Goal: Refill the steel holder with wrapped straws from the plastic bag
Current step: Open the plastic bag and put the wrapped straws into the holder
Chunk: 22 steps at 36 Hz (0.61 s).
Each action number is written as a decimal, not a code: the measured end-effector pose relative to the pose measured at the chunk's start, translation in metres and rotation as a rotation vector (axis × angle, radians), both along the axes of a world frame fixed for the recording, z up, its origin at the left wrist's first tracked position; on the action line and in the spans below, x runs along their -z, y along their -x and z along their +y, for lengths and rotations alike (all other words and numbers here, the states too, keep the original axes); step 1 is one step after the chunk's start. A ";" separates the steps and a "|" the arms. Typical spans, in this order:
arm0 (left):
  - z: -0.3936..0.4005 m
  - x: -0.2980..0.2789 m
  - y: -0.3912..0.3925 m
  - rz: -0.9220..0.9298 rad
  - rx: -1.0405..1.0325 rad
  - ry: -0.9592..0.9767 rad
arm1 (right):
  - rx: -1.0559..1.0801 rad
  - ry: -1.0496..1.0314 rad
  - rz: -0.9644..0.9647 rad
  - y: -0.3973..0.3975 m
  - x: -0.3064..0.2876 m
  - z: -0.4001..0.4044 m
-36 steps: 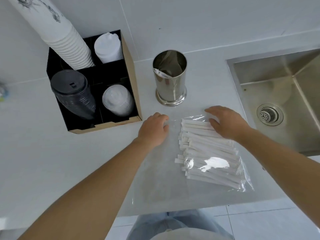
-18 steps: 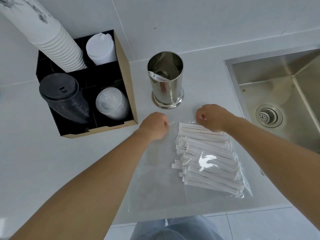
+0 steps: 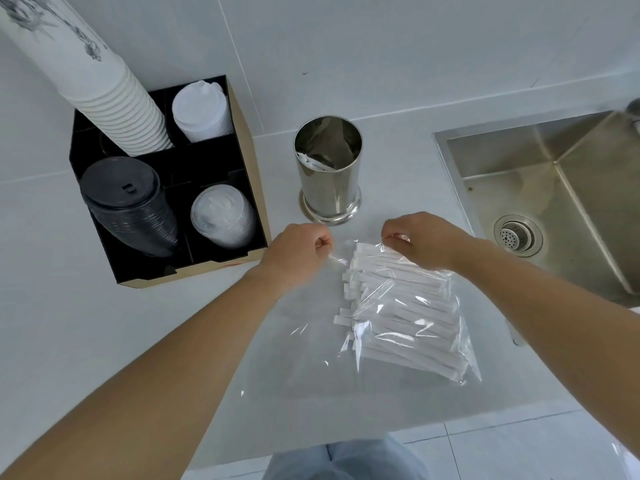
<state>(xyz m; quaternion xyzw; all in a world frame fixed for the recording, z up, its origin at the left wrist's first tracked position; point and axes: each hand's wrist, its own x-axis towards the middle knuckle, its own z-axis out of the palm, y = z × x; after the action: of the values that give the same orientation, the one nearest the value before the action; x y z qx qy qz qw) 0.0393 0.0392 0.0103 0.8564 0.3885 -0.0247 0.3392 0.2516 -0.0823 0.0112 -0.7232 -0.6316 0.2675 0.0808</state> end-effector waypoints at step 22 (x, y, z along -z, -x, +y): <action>0.007 -0.064 0.045 -0.240 0.078 -0.105 | 0.050 -0.155 -0.190 0.061 -0.088 -0.023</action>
<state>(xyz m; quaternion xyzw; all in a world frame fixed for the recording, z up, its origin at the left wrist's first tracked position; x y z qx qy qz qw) -0.0057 0.0465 0.0747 0.8841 0.3124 0.0848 0.3369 0.1909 -0.1053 0.0990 -0.7523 -0.6370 0.1464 0.0828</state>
